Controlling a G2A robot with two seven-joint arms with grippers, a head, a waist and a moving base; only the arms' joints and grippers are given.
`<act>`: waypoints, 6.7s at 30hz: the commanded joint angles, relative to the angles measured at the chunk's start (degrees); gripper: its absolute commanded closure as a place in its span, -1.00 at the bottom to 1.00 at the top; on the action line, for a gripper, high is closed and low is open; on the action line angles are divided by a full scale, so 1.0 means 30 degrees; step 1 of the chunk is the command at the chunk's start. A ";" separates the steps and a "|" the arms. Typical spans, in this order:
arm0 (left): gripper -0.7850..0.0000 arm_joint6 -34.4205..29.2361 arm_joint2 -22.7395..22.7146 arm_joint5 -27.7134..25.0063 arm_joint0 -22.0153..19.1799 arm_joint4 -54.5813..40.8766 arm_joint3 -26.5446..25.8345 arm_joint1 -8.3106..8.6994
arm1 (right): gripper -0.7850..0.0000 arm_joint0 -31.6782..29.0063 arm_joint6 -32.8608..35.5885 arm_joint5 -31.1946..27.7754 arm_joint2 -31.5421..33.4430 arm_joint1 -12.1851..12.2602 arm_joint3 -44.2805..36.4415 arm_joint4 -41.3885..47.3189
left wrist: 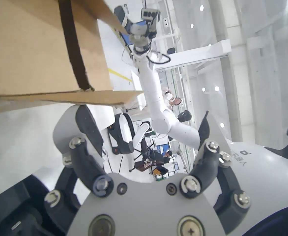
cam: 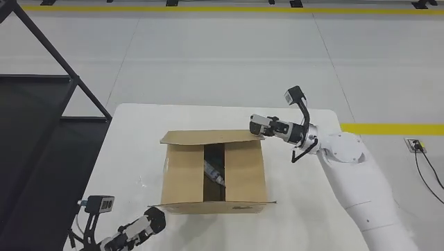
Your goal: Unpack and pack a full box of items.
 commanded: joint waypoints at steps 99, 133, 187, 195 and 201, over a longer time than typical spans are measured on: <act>-1.00 2.0346 0.4589 0.4524 -0.2839 3.1214 0.7717 -0.0479 | -1.00 -0.3481 0.1661 0.4418 -0.1003 0.1361 -0.4690 -0.1314; -1.00 1.8535 0.7032 0.4462 -0.7246 3.9387 1.2001 -0.0446 | -1.00 -0.4122 0.1045 0.4797 -0.0986 0.1604 -0.5475 -0.1060; -1.00 1.9094 0.6359 0.8794 -0.6281 4.0012 1.2180 -0.0983 | -1.00 -0.3352 0.1237 0.4798 -0.2076 0.1763 -0.5159 -0.1038; -1.00 2.2541 0.3846 0.7748 -0.3379 3.4780 0.8290 -0.0993 | -1.00 -0.3356 0.1163 0.4851 -0.2012 0.1811 -0.4997 -0.0898; -1.00 2.3062 0.1249 0.3956 -0.1938 2.6807 0.6494 -0.1043 | -1.00 -0.2882 0.1283 0.4801 -0.2319 0.1725 -0.4484 -0.0619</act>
